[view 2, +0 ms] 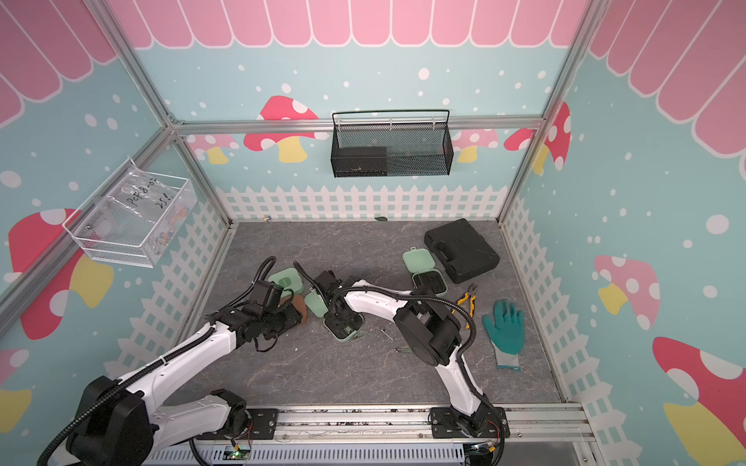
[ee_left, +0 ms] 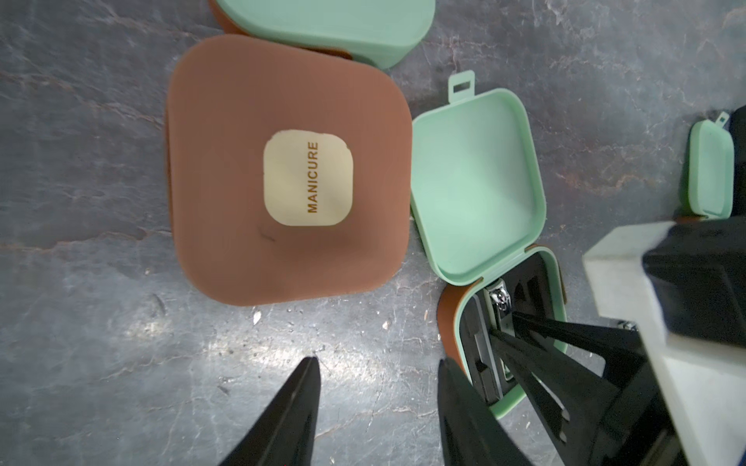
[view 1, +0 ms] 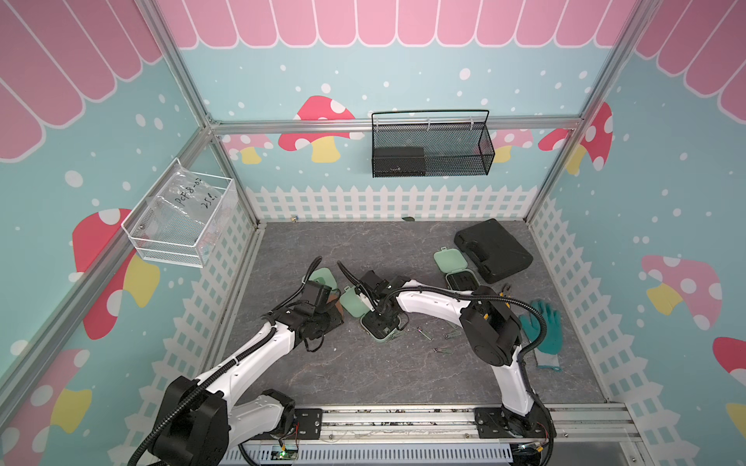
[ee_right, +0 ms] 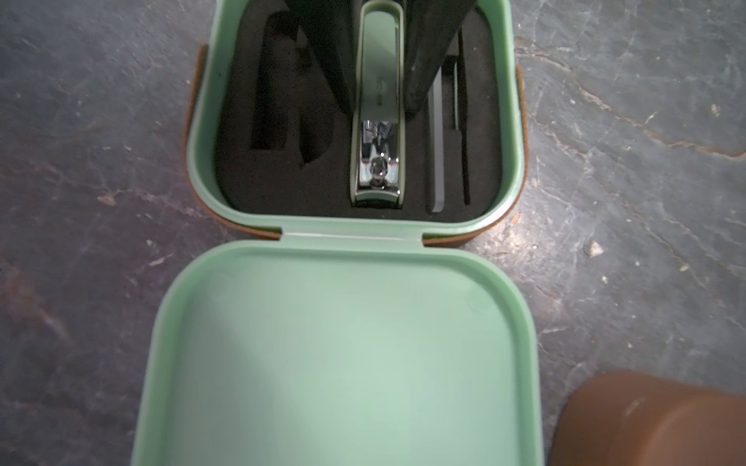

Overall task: Organize nail clipper sets
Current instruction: Place the nail clipper in the storage box.

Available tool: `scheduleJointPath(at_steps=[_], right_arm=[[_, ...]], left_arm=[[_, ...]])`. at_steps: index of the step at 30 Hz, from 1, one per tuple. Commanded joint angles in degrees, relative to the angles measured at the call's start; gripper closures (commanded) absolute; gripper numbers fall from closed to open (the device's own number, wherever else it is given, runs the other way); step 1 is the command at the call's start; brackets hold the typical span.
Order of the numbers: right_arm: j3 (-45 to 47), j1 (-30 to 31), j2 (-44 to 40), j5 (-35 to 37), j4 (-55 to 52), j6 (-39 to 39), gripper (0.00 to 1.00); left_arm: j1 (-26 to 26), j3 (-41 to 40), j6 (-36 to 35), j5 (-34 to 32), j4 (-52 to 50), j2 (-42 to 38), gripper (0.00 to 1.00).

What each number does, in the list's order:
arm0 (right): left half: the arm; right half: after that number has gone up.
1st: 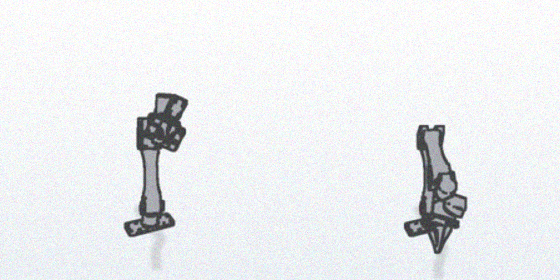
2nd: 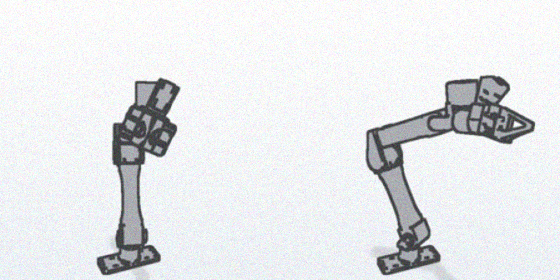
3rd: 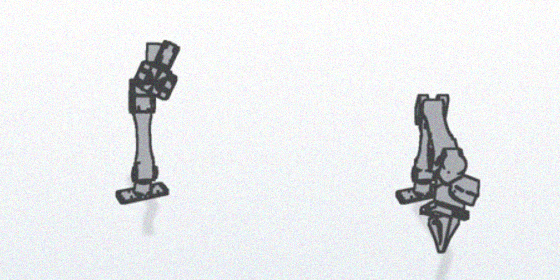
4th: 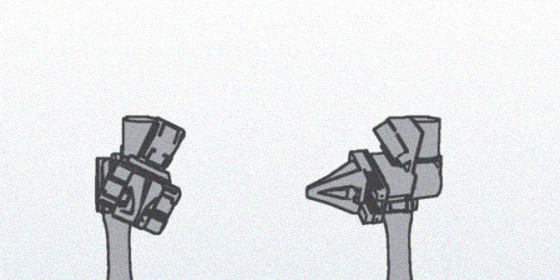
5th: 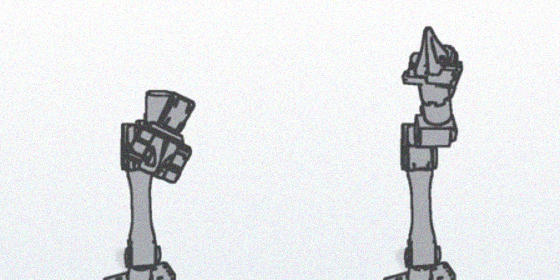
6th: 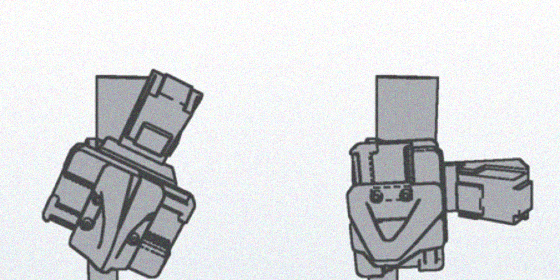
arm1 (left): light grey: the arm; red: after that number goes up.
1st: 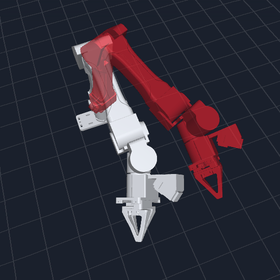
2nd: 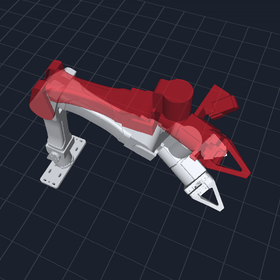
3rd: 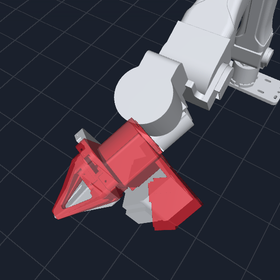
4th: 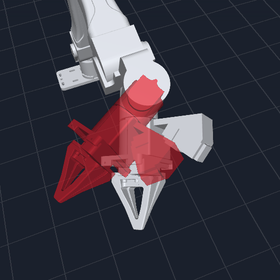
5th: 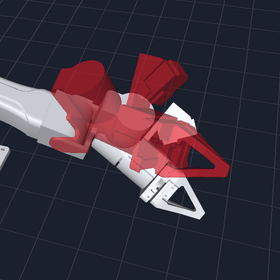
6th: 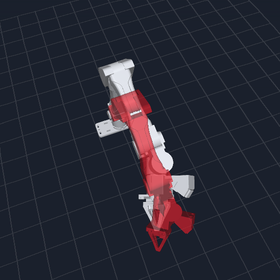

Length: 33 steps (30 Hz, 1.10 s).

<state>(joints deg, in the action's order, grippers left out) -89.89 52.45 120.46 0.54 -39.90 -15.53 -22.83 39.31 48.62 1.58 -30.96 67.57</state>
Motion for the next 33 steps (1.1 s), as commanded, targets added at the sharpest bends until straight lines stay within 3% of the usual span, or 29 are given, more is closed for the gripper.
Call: scheduleJointPath(at_steps=[1, 9, 13, 22, 26, 33], right_arm=[[0.49, 0.57, 0.09, -1.34, -1.48, -0.54, 0.80], [2.73, 0.63, 0.88, -2.94, 1.28, -2.20, 0.92], [3.91, 0.57, 1.69, -3.44, 2.24, -3.08, 0.93], [3.39, 0.39, -3.11, -1.85, 2.44, -3.59, 0.69], [1.41, 0.32, -6.77, -2.07, 2.35, -3.37, 0.61], [2.17, -0.98, -14.04, -1.32, 2.18, -3.76, 0.58]], left_arm=[[-2.24, 1.91, -0.22, 0.05, 0.87, 1.40, 0.50], [-6.20, 1.99, 2.32, 1.94, 6.00, 5.35, 0.56], [-7.03, 1.78, 3.49, 3.47, 8.87, 8.02, 0.65], [-7.76, 2.00, 5.43, 4.58, 11.86, 9.59, 1.00], [-7.73, 2.34, 5.96, 4.02, 10.77, 8.12, 1.00], [-7.71, 3.38, 6.90, 8.03, 12.59, 10.45, 1.00]])
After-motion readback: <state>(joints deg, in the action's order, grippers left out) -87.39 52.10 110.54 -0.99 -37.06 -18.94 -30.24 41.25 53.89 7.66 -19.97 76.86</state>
